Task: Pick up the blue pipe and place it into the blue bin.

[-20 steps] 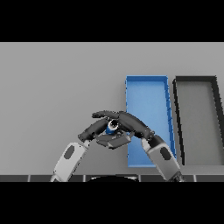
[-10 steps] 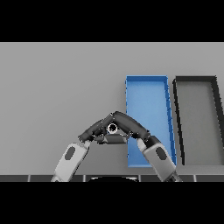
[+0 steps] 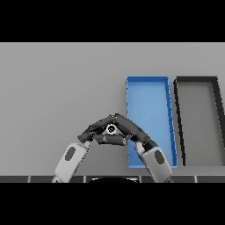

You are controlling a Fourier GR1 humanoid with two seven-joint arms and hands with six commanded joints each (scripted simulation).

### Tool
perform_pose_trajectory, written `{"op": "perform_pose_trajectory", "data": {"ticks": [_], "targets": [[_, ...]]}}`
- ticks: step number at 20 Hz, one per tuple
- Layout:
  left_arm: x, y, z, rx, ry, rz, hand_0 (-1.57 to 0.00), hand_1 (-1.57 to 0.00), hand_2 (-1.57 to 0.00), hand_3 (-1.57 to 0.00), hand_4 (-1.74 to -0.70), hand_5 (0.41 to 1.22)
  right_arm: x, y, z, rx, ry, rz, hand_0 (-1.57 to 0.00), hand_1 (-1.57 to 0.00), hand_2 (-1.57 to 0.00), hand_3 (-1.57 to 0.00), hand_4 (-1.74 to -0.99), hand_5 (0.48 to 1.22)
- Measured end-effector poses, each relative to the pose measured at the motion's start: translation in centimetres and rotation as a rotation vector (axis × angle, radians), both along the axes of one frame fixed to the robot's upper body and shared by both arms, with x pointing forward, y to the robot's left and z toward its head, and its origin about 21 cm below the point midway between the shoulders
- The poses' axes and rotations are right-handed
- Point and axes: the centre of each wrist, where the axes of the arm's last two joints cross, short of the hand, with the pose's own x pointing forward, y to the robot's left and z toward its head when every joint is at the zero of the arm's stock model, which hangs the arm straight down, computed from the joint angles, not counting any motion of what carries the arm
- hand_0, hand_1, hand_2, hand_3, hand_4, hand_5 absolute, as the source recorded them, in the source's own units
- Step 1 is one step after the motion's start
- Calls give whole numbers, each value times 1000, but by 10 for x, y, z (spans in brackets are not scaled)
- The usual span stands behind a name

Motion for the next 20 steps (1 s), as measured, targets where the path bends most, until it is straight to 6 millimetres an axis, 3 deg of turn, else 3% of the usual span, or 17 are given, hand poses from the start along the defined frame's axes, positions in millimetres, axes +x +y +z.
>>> {"op": "perform_pose_trajectory", "data": {"ticks": [2,4,7,10,13,16,20], "targets": [[0,6,-2,49,-10,-26,-601,-560,-547,-430,-1250,1221,0,4,-1,-20,7,-7,-1564,-1564,-1564,-1561,-1498,1211],[3,3,-1,88,6,-44,-384,-358,-350,-275,-1134,1063,1,4,-1,-33,12,-24,-1567,-1567,-1567,-1565,-1498,1215],[3,6,-3,128,41,-34,-196,-183,-178,-140,-1031,848,-1,2,1,-5,-4,-24,-1569,-1569,-1569,-1568,-1499,1218],[4,7,-3,144,67,-12,-100,-93,-91,-71,-977,682,3,2,4,-13,-30,-40,-1570,-1570,-1570,-1569,-1499,1219],[2,4,-7,150,116,4,-51,-47,-46,-36,-973,578,2,2,2,-9,-22,-29,-1570,-1570,-1570,-1570,-1499,1220],[4,4,-9,172,132,24,-25,-24,-23,-18,-970,531,4,1,3,27,-35,-46,-1571,-1571,-1571,-1571,-1497,1221],[4,8,-11,189,141,34,-10,-9,-9,-7,-971,493,4,-3,28,107,-14,-11,-1571,-1571,-1571,-1571,-1494,1221]]}}
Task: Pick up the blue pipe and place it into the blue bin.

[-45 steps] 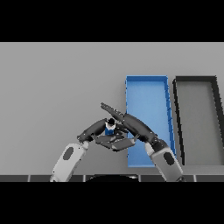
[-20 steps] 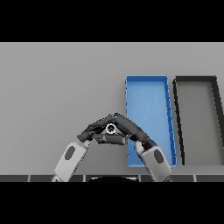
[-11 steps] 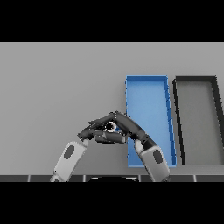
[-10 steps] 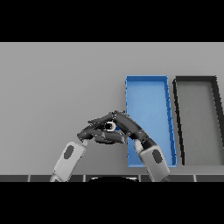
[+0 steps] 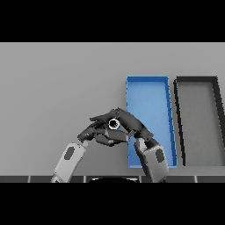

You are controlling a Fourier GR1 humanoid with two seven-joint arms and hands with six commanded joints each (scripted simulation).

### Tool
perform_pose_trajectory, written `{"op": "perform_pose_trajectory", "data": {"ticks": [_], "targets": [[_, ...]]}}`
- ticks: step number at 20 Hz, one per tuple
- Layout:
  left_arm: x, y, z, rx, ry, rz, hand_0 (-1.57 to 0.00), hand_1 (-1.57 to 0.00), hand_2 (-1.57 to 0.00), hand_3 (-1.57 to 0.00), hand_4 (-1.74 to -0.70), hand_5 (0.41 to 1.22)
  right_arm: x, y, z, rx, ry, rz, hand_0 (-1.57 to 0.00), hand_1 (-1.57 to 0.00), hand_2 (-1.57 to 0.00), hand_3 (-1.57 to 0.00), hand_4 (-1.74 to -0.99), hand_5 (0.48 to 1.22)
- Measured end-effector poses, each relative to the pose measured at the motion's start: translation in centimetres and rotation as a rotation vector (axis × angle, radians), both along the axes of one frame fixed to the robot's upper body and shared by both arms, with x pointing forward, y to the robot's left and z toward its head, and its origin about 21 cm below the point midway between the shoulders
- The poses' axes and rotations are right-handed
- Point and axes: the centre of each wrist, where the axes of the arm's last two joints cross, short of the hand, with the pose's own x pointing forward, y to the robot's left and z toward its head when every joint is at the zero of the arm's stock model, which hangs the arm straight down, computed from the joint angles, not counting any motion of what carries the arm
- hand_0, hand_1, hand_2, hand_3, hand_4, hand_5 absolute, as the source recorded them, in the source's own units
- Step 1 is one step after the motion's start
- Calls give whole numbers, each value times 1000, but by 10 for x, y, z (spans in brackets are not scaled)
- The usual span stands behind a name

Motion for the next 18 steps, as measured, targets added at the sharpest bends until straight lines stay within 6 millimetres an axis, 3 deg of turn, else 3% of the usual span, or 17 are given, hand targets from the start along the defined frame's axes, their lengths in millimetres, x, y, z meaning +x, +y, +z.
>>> {"op": "perform_pose_trajectory", "data": {"ticks": [7,11,14,18], "targets": [[-2,0,3,13,-4,5,-1,-1,-1,-1,-951,473,23,-25,71,168,10,-34,-1571,-1571,-1571,-1571,-1497,1221],[-6,6,1,-6,-30,5,0,0,0,0,-948,466,37,-62,107,226,-56,-220,-1571,-1571,-1571,-1571,-1498,1221],[-7,11,5,0,-26,18,1,1,1,1,-950,472,50,-82,108,204,-45,-351,-1571,-1571,-1571,-1571,-1498,1221],[-1,11,6,10,-11,33,1,1,1,1,-947,470,59,-118,77,165,53,-523,-1571,-1571,-1571,-1571,-1499,1221]]}}
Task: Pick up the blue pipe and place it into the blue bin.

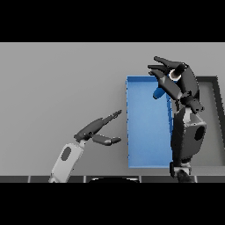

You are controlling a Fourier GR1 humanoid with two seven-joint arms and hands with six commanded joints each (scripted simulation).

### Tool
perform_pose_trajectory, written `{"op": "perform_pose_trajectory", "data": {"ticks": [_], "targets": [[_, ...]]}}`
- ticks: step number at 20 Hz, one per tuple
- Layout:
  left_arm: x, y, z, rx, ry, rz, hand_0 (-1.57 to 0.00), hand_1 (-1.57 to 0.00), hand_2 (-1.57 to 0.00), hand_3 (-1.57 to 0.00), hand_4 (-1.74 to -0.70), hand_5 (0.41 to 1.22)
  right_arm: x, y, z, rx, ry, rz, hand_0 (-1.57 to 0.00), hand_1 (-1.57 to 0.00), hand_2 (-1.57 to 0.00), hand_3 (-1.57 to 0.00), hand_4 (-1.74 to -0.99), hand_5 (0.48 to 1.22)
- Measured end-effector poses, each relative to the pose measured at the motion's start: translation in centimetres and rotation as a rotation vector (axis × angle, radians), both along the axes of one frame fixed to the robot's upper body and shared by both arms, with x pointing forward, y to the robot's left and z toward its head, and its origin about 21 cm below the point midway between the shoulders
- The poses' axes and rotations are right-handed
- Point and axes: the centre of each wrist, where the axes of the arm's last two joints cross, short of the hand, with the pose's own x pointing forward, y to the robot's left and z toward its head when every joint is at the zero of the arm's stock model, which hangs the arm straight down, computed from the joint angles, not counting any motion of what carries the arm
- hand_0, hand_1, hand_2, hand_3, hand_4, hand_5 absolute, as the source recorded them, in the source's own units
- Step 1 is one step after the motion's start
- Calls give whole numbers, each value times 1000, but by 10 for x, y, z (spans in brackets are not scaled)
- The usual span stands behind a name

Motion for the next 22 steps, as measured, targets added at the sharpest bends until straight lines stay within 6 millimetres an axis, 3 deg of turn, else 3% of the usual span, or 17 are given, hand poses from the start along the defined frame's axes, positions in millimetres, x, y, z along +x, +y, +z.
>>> {"op": "perform_pose_trajectory", "data": {"ticks": [9,12,16,17,19,21,22], "targets": [[-1,-3,-1,-6,-36,4,1,1,1,1,-927,463,-9,-40,-94,-62,351,-233,-1571,-1571,-1571,-1571,-1500,1221],[0,1,-3,11,-42,13,1,1,1,1,-928,466,-19,-41,-127,-58,475,-307,-1571,-1571,-1571,-1571,-1500,1221],[1,3,0,3,-66,17,1,1,1,1,-923,476,-22,-41,-155,-31,621,-354,-1571,-1571,-1571,-1571,-1497,1221],[-1,1,0,3,-64,8,1,1,1,1,-923,478,-24,-42,-159,-33,649,-352,-1571,-1571,-1571,-1257,-1546,1221],[0,2,-1,2,-63,16,1,1,1,1,-922,481,-30,-42,-166,-22,711,-345,-1571,-1571,-1571,-804,-1616,1221],[0,0,0,-1,-70,12,1,1,1,1,-919,486,-30,-36,-165,-21,738,-357,-1571,-1571,-1571,-514,-1661,1221],[0,0,-2,9,-59,17,1,1,1,1,-918,489,-32,-38,-164,-13,757,-370,-1571,-1571,-1571,-411,-1677,1171]]}}
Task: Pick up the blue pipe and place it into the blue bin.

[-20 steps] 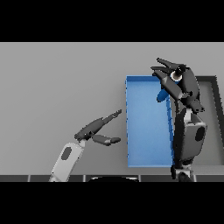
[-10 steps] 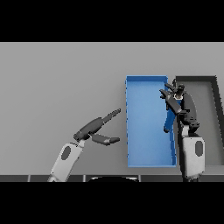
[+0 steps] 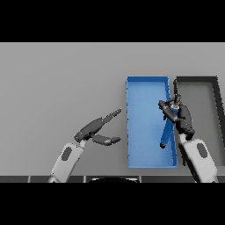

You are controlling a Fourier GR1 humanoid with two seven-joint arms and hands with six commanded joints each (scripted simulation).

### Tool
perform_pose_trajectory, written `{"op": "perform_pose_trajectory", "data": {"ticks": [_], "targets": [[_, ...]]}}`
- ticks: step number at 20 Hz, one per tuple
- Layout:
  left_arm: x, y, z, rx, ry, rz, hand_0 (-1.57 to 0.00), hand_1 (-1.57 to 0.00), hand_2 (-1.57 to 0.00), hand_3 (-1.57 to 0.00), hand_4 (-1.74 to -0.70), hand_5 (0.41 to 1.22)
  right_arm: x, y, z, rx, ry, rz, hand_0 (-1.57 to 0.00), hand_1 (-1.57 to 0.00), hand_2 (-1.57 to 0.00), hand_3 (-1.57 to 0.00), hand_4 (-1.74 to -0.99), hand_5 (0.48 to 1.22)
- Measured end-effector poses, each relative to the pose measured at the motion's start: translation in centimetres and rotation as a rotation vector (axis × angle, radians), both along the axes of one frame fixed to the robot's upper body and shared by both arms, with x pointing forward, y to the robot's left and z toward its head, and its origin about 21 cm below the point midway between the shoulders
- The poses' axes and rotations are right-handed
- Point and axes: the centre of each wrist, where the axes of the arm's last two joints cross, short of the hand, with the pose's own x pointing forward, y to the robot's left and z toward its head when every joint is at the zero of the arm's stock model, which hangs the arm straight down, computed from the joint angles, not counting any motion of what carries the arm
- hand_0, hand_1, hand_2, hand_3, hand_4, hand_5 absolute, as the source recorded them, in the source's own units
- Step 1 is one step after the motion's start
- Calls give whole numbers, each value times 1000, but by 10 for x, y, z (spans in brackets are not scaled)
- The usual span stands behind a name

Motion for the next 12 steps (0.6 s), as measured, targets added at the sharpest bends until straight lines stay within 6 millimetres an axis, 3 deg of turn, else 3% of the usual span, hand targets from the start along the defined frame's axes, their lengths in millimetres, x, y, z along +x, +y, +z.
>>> {"op": "perform_pose_trajectory", "data": {"ticks": [1,3,6,9,12], "targets": [[0,-2,1,-3,-9,-4,1,1,1,1,-920,491,1,1,-1,18,20,-10,-1571,-1571,-1518,-455,-1626,1161],[-1,0,0,-6,-12,-6,1,1,1,1,-921,493,4,4,-5,31,47,-40,-1084,-1025,-987,-291,-1469,1148],[0,-3,0,-11,4,-4,1,1,1,1,-925,494,7,1,-7,17,121,-93,-554,-525,-505,-148,-1339,1108],[1,1,2,-11,1,1,1,1,1,1,-926,494,7,-1,-4,-148,172,29,-283,-268,-258,-75,-1250,962],[-1,-3,5,-19,-10,-2,1,1,1,1,-927,496,2,3,-8,-259,257,152,-145,-137,-132,-38,-1205,837]]}}
